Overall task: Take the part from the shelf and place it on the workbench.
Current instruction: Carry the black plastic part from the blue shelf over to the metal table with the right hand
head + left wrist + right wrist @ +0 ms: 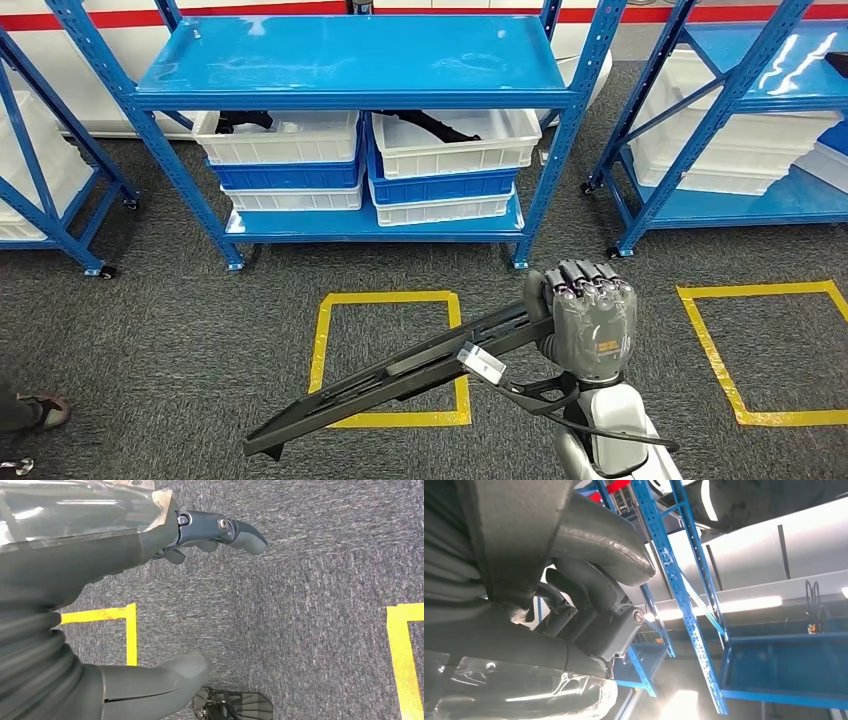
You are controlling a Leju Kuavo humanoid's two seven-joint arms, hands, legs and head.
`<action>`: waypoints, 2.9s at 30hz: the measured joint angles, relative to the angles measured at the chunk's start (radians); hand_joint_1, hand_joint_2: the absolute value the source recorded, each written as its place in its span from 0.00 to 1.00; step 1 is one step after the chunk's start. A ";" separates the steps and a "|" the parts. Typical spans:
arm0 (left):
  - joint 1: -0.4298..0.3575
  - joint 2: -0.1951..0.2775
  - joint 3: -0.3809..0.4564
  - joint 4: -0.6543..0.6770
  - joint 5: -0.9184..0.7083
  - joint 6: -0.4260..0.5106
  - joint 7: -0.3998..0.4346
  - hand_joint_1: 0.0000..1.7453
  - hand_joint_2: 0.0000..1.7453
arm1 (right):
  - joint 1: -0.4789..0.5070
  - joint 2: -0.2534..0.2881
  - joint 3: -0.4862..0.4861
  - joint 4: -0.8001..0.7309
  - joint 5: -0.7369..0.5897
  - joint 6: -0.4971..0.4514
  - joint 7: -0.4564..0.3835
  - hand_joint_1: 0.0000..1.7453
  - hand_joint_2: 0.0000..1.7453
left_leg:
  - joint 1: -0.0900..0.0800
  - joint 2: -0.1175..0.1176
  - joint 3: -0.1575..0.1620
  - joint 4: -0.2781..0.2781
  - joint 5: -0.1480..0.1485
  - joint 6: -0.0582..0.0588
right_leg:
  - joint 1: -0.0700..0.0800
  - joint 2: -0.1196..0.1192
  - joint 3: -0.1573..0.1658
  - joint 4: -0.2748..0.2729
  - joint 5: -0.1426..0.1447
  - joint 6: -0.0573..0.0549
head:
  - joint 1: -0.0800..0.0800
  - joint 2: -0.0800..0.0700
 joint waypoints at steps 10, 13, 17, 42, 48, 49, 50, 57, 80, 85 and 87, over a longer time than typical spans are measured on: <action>-0.005 -0.005 -0.001 0.000 -0.017 0.016 0.006 0.00 1.00 | 0.021 0.007 -0.028 -0.015 -0.011 -0.001 -0.020 1.00 1.00 | 0.019 0.070 -0.005 -0.009 0.012 -0.015 | -0.009 -0.039 -0.030 0.116 -0.070 0.024 | 0.024 0.000; -0.006 -0.004 -0.001 -0.001 -0.019 0.031 0.002 0.00 1.00 | 0.023 0.012 -0.033 -0.019 -0.009 -0.001 -0.026 1.00 1.00 | 0.017 0.093 -0.006 0.003 0.005 -0.041 | -0.004 -0.057 0.018 0.021 -0.039 0.005 | 0.023 0.000; -0.007 -0.006 -0.001 -0.001 -0.019 0.042 -0.006 0.00 1.00 | 0.031 0.014 -0.038 -0.022 -0.006 -0.001 -0.030 1.00 1.00 | 0.032 0.072 -0.018 0.038 -0.028 -0.060 | -0.005 -0.015 0.009 0.023 -0.026 -0.032 | 0.010 0.000; 0.003 -0.018 0.017 -0.001 -0.007 0.122 -0.113 0.00 1.00 | 0.057 0.018 -0.053 -0.048 -0.016 -0.001 -0.057 1.00 1.00 | 0.012 0.093 0.035 -0.021 -0.015 -0.009 | 0.000 -0.050 -0.010 0.048 -0.028 0.010 | 0.019 0.000; -0.013 -0.025 0.017 -0.001 -0.017 0.143 -0.133 0.00 1.00 | 0.080 0.023 -0.060 -0.077 0.019 -0.001 -0.047 1.00 1.00 | 0.016 0.111 0.033 0.004 -0.039 -0.037 | -0.005 -0.025 0.004 0.004 -0.005 -0.024 | 0.009 0.000; -0.015 -0.026 0.017 -0.001 -0.017 0.144 -0.135 0.00 1.00 | 0.083 0.024 -0.061 -0.084 0.023 -0.001 -0.046 1.00 1.00 | 0.020 0.088 0.023 0.029 -0.060 -0.041 | -0.009 -0.016 0.002 0.003 -0.001 -0.032 | 0.007 0.000; -0.016 -0.027 0.017 -0.001 -0.018 0.143 -0.137 0.00 1.00 | 0.085 0.026 -0.062 -0.089 0.027 -0.001 -0.044 1.00 1.00 | 0.023 0.057 0.005 0.075 -0.093 -0.045 | -0.012 -0.007 0.000 0.003 0.003 -0.038 | 0.005 0.000; -0.022 -0.028 0.016 -0.001 -0.027 0.117 -0.142 0.00 1.00 | 0.111 0.029 -0.073 -0.123 0.039 -0.001 -0.032 1.00 1.00 | 0.034 -0.026 -0.014 0.152 -0.105 -0.047 | -0.011 0.081 -0.014 0.010 0.015 -0.039 | -0.007 0.000; -0.039 -0.052 0.015 -0.001 -0.032 0.070 -0.150 0.00 1.00 | 0.137 0.007 -0.098 -0.173 0.031 -0.001 -0.029 1.00 1.00 | 0.002 0.081 0.024 0.042 -0.069 -0.025 | 0.009 -0.031 0.018 -0.009 -0.010 -0.051 | 0.019 0.000; -0.031 -0.050 0.015 -0.001 -0.034 0.072 -0.143 0.00 1.00 | 0.134 0.011 -0.097 -0.174 0.035 -0.001 -0.026 1.00 1.00 | 0.021 -0.004 -0.078 0.272 -0.174 -0.050 | 0.004 0.036 0.010 -0.007 0.001 -0.060 | 0.005 0.000; -0.030 -0.049 0.016 -0.001 -0.035 0.071 -0.141 0.00 1.00 | 0.133 0.011 -0.097 -0.173 0.037 -0.001 -0.025 1.00 1.00 | 0.033 -0.012 -0.035 0.185 -0.110 -0.057 | 0.000 0.065 0.007 0.002 0.001 -0.057 | 0.005 0.000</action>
